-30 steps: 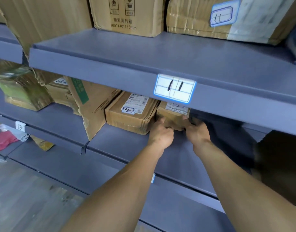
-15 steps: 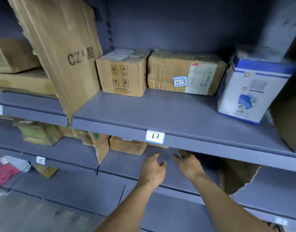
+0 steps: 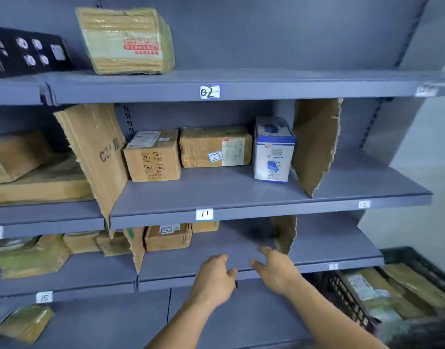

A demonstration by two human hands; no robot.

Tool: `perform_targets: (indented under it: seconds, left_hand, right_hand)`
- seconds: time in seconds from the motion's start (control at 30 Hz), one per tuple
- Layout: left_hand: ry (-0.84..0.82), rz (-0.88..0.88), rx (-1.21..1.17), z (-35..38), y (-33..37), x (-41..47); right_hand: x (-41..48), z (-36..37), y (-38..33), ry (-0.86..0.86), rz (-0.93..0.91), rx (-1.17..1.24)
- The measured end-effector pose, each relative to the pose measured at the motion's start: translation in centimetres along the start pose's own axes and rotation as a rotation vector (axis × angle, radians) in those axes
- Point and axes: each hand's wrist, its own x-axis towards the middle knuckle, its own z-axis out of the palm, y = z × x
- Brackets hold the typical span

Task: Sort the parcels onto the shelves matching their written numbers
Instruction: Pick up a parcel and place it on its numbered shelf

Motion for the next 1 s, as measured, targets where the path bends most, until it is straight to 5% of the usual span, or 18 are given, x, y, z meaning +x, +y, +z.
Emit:
perform_targets:
  seconds: [0.5, 1.0]
  left_hand:
    - [-0.261, 0.283, 0.067, 9.3, 7.2, -7.6]
    - [-0.382, 0.322, 0.071, 23.5, 21.9, -13.2]
  right_hand:
    - [-15.2, -1.3, 13.0, 0.176, 0.295, 0.094]
    - [-23.6, -8.5, 30.5, 0.228, 0.51, 0.157]
